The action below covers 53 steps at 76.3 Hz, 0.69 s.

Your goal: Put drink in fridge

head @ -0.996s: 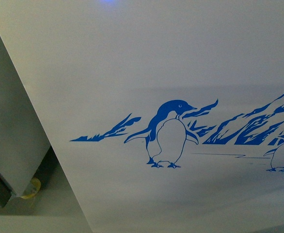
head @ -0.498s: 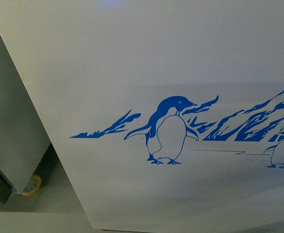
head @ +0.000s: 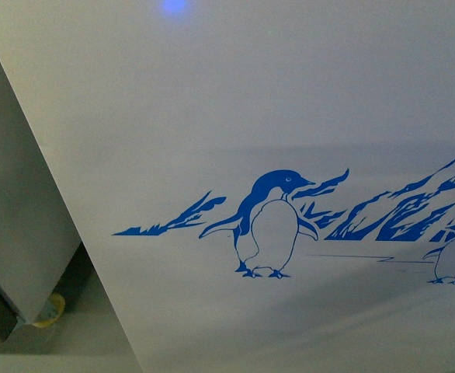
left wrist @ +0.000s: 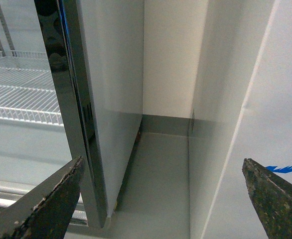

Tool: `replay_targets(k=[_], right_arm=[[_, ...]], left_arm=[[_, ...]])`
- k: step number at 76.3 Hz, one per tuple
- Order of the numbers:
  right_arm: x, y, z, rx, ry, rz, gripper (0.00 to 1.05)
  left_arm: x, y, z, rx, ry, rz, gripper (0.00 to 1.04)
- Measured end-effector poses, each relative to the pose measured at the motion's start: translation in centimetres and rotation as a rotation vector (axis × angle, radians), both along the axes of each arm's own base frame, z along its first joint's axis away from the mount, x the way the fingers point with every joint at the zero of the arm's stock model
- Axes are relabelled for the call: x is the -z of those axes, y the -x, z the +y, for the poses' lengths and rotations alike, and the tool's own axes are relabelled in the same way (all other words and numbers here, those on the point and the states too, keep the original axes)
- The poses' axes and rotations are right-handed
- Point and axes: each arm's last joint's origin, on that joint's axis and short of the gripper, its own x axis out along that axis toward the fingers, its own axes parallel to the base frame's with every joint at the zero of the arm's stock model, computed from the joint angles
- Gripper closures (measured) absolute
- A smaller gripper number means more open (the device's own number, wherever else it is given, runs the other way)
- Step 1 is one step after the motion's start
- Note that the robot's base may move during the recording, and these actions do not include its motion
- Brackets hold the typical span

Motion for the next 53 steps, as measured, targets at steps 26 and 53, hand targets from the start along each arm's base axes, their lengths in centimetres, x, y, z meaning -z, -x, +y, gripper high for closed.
replay_targets(k=[26,53], right_arm=[[-16.7,5.9,6.1,-0.191,0.010,-0.320,0.68],[-30.3,10.6,14.6,-0.384,0.148,-0.665,0.68]], left_arm=[[0.0,0.0,0.0,0.000,0.000,0.000,0.08],[0.0,0.0,0.0,0.000,0.000,0.000,0.08]])
